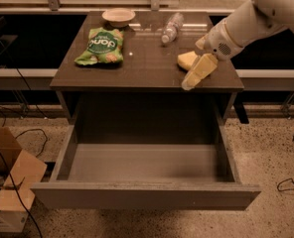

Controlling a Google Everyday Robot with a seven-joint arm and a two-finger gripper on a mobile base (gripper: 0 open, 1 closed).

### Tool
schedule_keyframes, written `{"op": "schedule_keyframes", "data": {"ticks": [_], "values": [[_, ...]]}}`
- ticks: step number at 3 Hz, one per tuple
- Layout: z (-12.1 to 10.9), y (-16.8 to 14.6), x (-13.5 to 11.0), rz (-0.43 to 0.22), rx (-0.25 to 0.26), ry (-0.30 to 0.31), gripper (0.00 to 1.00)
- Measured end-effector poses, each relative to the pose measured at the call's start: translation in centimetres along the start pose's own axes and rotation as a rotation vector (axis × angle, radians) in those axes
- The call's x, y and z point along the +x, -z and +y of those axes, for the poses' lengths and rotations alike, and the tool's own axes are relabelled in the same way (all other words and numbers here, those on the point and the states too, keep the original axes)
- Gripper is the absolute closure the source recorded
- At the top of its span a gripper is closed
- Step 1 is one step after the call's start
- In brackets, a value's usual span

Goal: Place sponge into top drawer

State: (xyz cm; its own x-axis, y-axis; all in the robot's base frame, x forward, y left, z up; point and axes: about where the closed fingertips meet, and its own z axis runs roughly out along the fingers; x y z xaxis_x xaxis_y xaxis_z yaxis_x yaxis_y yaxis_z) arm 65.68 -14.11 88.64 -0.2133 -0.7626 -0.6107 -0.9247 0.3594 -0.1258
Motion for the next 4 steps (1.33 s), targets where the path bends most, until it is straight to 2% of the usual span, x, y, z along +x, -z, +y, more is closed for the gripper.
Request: {"op": "schedule_keyframes", "data": {"ticks": [1,3,4], "values": [[-0.8,-2.4,0.6,-0.046,0.046,-0.055,0.00],[-4.3,-3.7,2.3,-0.156,0.132,-0.169,0.00],[-6.7,-4.4,3.9,-0.178,0.149,-0.242,0.16]]}}
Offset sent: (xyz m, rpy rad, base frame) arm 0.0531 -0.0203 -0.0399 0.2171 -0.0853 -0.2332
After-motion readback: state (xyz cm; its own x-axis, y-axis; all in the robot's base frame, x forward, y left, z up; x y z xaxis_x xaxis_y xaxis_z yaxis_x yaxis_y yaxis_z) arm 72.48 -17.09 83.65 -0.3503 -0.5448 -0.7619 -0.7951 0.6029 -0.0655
